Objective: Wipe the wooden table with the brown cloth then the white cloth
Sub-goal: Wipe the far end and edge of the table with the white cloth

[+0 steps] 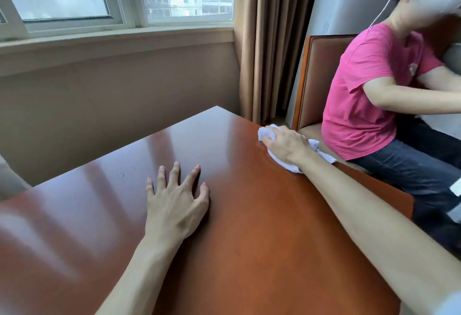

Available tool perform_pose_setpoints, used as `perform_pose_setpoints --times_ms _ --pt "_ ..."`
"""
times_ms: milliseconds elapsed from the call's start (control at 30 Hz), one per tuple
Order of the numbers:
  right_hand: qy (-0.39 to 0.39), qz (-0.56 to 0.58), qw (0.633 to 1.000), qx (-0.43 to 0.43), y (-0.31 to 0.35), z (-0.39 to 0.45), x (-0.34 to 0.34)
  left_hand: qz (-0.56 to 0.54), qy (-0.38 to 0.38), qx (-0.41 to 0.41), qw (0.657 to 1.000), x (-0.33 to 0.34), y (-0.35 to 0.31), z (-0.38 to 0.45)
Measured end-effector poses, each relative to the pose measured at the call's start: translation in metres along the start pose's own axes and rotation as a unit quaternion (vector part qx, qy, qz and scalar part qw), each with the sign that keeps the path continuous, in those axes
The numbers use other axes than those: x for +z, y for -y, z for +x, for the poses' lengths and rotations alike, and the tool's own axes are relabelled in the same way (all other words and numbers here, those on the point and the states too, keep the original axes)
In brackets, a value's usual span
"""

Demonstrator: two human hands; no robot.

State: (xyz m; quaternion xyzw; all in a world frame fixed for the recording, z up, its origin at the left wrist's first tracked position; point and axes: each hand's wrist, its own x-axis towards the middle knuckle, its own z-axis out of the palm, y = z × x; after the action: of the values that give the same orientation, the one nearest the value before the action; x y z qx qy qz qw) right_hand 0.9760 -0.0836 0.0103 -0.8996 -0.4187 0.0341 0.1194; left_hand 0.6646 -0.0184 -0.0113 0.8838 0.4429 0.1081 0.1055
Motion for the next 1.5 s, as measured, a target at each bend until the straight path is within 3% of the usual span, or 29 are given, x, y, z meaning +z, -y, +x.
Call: perform_pose_setpoints --times_ms 67,167,233,267,300,400,433,600,667,733,867,933,1067,1167,1233,1300,1367,1433,1500 --pt "-0.024 -0.003 1.0 0.015 0.032 0.019 0.009 -0.003 -0.009 -0.001 1.0 0.001 -0.001 0.002" --pt "-0.025 0.005 0.99 -0.136 0.093 0.003 0.028 0.005 -0.001 -0.002 1.0 0.002 0.001 0.002" --pt "0.009 -0.001 0.971 -0.24 0.097 -0.007 0.037 0.015 0.0 0.0 1.0 0.003 0.002 0.002" --pt "0.013 -0.008 0.968 -0.249 0.087 0.002 0.035 0.017 0.001 -0.001 1.0 0.003 0.002 0.001" --pt "0.004 -0.009 0.975 -0.222 0.074 0.017 0.031 0.016 0.0 -0.002 1.0 0.003 0.002 0.001" --pt "-0.02 -0.009 0.999 -0.03 0.047 0.049 0.02 0.009 -0.004 -0.004 1.0 0.002 0.0 0.0" --pt "-0.016 -0.015 0.999 -0.025 0.051 0.045 0.019 0.006 -0.005 -0.004 1.0 0.002 0.001 0.002" --pt "0.053 0.025 0.965 -0.255 0.074 -0.117 0.025 0.009 0.009 -0.003 1.0 0.001 0.003 0.003" --pt "0.078 0.045 0.947 -0.308 0.064 -0.179 0.024 0.007 0.013 0.001 1.0 0.001 0.003 0.0" --pt "0.049 0.031 0.957 -0.284 0.042 -0.173 0.014 0.007 0.011 0.001 1.0 0.002 0.004 0.0" --pt "-0.028 -0.038 0.998 -0.045 -0.012 -0.066 -0.008 0.006 0.004 0.002 1.0 0.002 0.004 -0.001" --pt "-0.045 -0.048 0.998 0.004 -0.012 -0.035 0.002 0.002 -0.005 0.0 1.0 0.003 0.002 0.001" --pt "-0.016 -0.019 0.999 -0.033 0.06 -0.011 0.014 0.0 -0.01 -0.001 1.0 0.006 0.001 0.002" --pt "0.018 0.004 0.986 -0.163 0.119 -0.032 0.028 0.008 -0.006 -0.001 1.0 0.005 0.002 0.003" --pt "0.045 0.006 0.97 -0.24 0.119 -0.048 0.035 0.008 -0.006 0.005 1.0 0.004 0.004 0.002" --pt "0.014 0.001 0.977 -0.214 0.082 -0.029 0.03 0.003 -0.005 0.003 1.0 0.004 0.006 0.002" --pt "-0.03 -0.004 0.996 -0.082 0.031 0.004 0.016 0.008 -0.005 0.002 1.0 0.004 0.005 0.002" --pt "-0.016 0.009 1.0 0.004 0.008 0.015 0.004 0.005 -0.009 -0.002 1.0 0.005 0.004 0.003" --pt "-0.022 0.012 0.999 -0.045 0.023 -0.01 0.003 0.0 -0.004 0.0 1.0 0.005 0.003 0.005"
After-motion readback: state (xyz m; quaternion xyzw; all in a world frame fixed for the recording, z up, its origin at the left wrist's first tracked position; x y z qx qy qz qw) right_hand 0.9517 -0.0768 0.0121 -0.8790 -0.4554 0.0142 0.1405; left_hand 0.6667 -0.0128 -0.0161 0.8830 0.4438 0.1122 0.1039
